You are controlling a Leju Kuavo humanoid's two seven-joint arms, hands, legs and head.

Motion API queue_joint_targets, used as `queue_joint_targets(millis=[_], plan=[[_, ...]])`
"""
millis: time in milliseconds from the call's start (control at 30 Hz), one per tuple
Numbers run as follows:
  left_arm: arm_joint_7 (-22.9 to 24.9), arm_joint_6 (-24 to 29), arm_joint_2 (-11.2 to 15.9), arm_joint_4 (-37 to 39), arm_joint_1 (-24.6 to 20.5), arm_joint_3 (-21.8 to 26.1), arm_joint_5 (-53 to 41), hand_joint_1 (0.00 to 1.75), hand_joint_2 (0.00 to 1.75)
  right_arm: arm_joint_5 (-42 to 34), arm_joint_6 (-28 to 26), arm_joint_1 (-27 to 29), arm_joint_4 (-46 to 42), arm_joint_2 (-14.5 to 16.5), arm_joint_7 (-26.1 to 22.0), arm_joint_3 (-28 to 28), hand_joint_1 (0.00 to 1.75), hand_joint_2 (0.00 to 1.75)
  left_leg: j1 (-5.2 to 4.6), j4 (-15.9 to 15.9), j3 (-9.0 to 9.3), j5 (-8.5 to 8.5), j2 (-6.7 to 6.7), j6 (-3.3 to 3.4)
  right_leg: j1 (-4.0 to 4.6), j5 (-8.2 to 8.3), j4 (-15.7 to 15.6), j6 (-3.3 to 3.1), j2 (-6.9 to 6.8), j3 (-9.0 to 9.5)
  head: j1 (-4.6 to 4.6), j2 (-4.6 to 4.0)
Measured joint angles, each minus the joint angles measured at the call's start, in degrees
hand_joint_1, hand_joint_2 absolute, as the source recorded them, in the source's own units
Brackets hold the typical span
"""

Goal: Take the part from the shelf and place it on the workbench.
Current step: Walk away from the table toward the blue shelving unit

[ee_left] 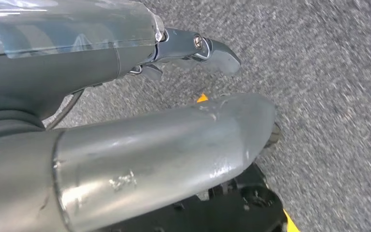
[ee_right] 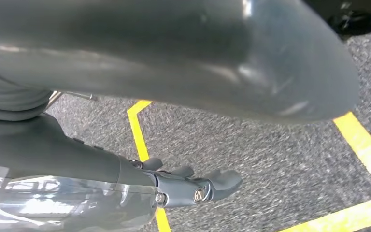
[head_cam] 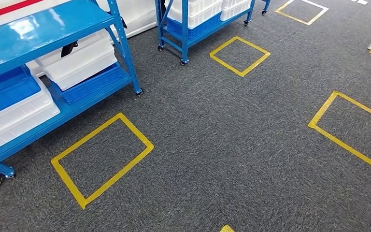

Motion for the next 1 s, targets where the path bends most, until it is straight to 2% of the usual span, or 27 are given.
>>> queue_joint_targets(millis=[33, 100, 167, 200, 233, 267, 300, 333, 400, 433, 467, 533, 633, 667, 733, 800, 833, 867, 900, 933, 967, 1000], plan=[[0.0, 0.0, 0.0, 0.0, 0.1, 0.0, 0.0, 0.0, 0.0, 0.0, 0.0, -0.2, 0.0, 0.0, 0.0, 0.0, 0.0, 0.0, 0.11, -0.4, 0.22, 0.2, -0.5, 0.34, -0.09, -0.22, 0.1, 0.34, 0.15, 0.23, 0.03, 0.0], [0.0, 0.0, 0.0, 0.0, 0.1, 0.0, 0.0, 0.0, 0.0, 0.0, 0.0, -0.3, 0.0, 0.0, 0.0, 0.0, 0.0, 0.0, 0.47, -1.1, 0.72, 0.74, -1.5, 1.14, -0.26, -2.19, 2.6, 0.92, 2.37, -0.56, 0.32, 0.0], [0.0, 0.0, -0.1, 0.0, -0.1, 0.0, 0.0, 0.0, 0.0, 0.0, 0.0, -0.1, 0.0, 0.0, 0.0, 0.0, 0.0, 0.0, 0.57, -1.3, 0.74, 1.02, -2.49, 1.57, -0.54, -5.86, 9.3, 1.2, 5.17, -3.84, 0.63, 0.0], [0.0, 0.0, -0.1, 0.0, -0.2, 0.0, 0.0, 0.0, 0.0, 0.0, 0.0, 0.0, 0.0, 0.0, 0.0, 0.0, 0.0, 0.0, 0.54, -1.3, 0.64, 1.06, -3.09, 1.64, -0.62, -7.25, 13.0, 1.31, 5.75, -5.75, 0.69, 0.0], [0.0, 0.0, -0.1, 0.0, -0.2, 0.0, 0.0, 0.0, 0.0, 0.0, 0.0, 0.0, 0.0, 0.0, 0.0, 0.0, 0.0, 0.0, 0.51, -1.2, 0.61, 1.06, -3.76, 1.63, -0.68, -7.54, 15.3, 1.41, 5.95, -7.06, 0.7, 0.0], [0.0, 0.0, -0.1, 0.0, -0.1, 0.0, -0.1, 0.0, 0.0, 0.0, 0.0, 0.1, 0.0, -0.1, 0.0, 0.0, 0.0, 0.0, 0.51, -1.1, 0.63, 1.03, -4.47, 1.59, -0.73, -6.71, 15.6, 1.46, 6.02, -7.46, 0.7, 0.0], [0.0, 0.0, -0.1, 0.0, -0.1, 0.0, -0.1, 0.0, 0.0, 0.0, 0.0, 0.1, 0.0, -0.1, 0.0, 0.0, 0.0, 0.0, 0.54, -1.0, 0.69, 0.98, -5.2, 1.51, -0.8, -4.86, 13.7, 1.47, 6.16, -6.83, 0.71, 0.0], [-0.1, 0.0, -0.1, 0.0, -0.1, 0.0, -0.2, 0.0, 0.0, 0.0, 0.0, 0.2, 0.0, -0.1, -0.1, 0.0, 0.0, 0.0, 0.57, -0.9, 0.75, 0.9, -5.9, 1.38, -0.92, -2.45, 10.0, 1.43, 6.71, -5.34, 0.72, 0.0], [-0.3, 0.0, -0.1, 0.0, -0.1, 0.0, -0.4, 0.0, 0.0, 0.0, 0.0, 0.3, 0.0, -0.2, -0.1, 0.0, 0.0, 0.0, 0.52, -0.4, 0.5, 0.65, -7.17, 0.85, -1.17, 0.6, 3.3, 1.22, 9.1, -2.55, 0.74, 0.0], [-0.4, 0.1, -0.1, 0.0, -0.2, 0.0, -0.4, 0.0, 0.0, 0.0, 0.0, 0.3, 0.0, -0.2, -0.2, 0.0, 0.0, 0.0, 0.5, -0.2, 0.26, 0.58, -7.7, 0.5, -1.18, 1.12, 1.5, 1.07, 9.97, -1.89, 0.74, 0.0], [-0.4, 0.1, -0.1, 0.0, -0.2, 0.0, -0.5, 0.0, 0.0, 0.0, 0.0, 0.3, 0.0, -0.3, -0.2, 0.0, 0.0, 0.0, 0.5, -0.1, -0.04, 0.57, -8.23, 0.09, -1.07, 1.01, 0.9, 0.84, 10.3, -1.75, 0.73, 0.0], [-0.5, 0.1, -0.1, 0.0, -0.1, 0.0, -0.5, 0.0, 0.0, 0.0, 0.0, 0.1, 0.0, -0.3, -0.2, 0.0, 0.0, 0.0, 0.67, 0.0, -0.36, 0.57, -8.79, -0.67, -0.94, 1.16, 0.7, 0.15, 9.07, -1.67, 0.71, 0.0], [-0.5, 0.0, 0.0, 0.0, 0.0, 0.0, -0.7, 0.0, 0.0, 0.0, 0.0, 0.1, 0.0, -0.3, -0.3, 0.0, 0.0, 0.0, 0.75, 2.3, -1.3, -1.11, -5.87, -1.35, -1.14, 1.46, 0.0, -0.95, 7.49, -1.3, 0.26, 0.0], [-0.5, 0.0, 0.0, 0.0, -0.1, 0.0, -0.8, 0.0, 0.0, 0.0, 0.0, 0.1, 0.0, -0.3, -0.3, 0.0, 0.0, 0.0, 0.73, 3.0, -1.62, -1.62, -5.04, -1.43, -1.13, 1.45, -0.1, -1.08, 7.34, -1.26, 0.1, 0.0], [-0.5, 0.0, 0.0, 0.0, -0.1, 0.0, -0.8, 0.0, 0.0, 0.0, 0.0, 0.1, 0.0, -0.3, -0.3, 0.0, 0.0, 0.0, 0.74, 3.3, -1.81, -1.85, -4.84, -1.46, -1.12, 1.44, -0.1, -1.16, 7.26, -1.25, 0.05, 0.0], [-0.5, 0.0, 0.0, 0.0, -0.2, 0.0, -0.8, 0.0, 0.0, 0.0, 0.0, 0.2, 0.0, -0.3, -0.3, -0.1, 0.0, 0.0, 0.78, 5.0, -2.63, -2.83, -4.32, -1.57, -1.04, 1.42, -0.1, -1.26, 6.92, -1.27, 0.0, 0.0], [-0.5, 0.0, 0.0, 0.0, -0.3, 0.0, -0.9, 0.0, 0.0, 0.0, 0.0, 0.3, 0.0, -0.3, -0.3, -0.1, 0.0, 0.0, 0.86, 8.6, -4.36, -4.18, -3.79, -1.78, -0.92, 1.33, -0.1, -1.36, 6.05, -1.27, -0.03, 0.0], [-0.5, 0.0, 0.0, 0.0, -0.3, 0.0, -0.9, 0.0, 0.0, 0.0, 0.0, 0.3, 0.0, -0.4, -0.3, -0.2, 0.0, 0.0, 0.93, 10.1, -5.07, -4.31, -3.19, -1.93, -0.79, 1.16, 0.0, -1.39, 4.9, -1.19, -0.06, 0.0], [-0.5, 0.0, 0.0, 0.0, -0.3, 0.0, -0.9, 0.0, 0.0, 0.0, 0.1, 0.3, 0.0, -0.4, -0.3, -0.3, 0.0, 0.0, 0.96, 9.8, -4.8, -3.54, -2.45, -1.97, -0.69, 0.96, 0.1, -1.33, 3.72, -1.04, -0.05, 0.0], [-0.5, 0.0, 0.0, 0.0, -0.3, 0.0, -1.0, 0.0, 0.0, 0.0, 0.1, 0.2, 0.0, -0.4, -0.2, -0.3, 0.0, 0.0, 0.92, 8.2, -3.87, -2.51, -1.08, -1.86, -0.55, 0.7, 0.2, -1.2, 2.45, -0.82, -0.06, 0.0], [-0.5, 0.0, 0.0, 0.0, -0.4, 0.0, -1.0, 0.0, 0.0, 0.0, 0.2, 0.2, 0.0, -0.4, -0.3, -0.3, 0.0, 0.0, 0.72, 3.9, -1.7, -0.69, -0.08, -1.47, -0.43, 0.45, 0.2, -0.92, 1.75, -0.61, -0.03, 0.0], [-0.5, 0.0, 0.0, 0.0, -0.5, 0.0, -1.0, 0.0, 0.0, 0.0, 0.3, 0.1, 0.0, -0.4, -0.3, -0.3, 0.0, 0.0, 0.51, 1.5, -0.58, -0.01, 0.64, -1.07, -0.32, 0.28, 0.3, -0.61, 1.25, -0.44, 0.0, 0.0]])
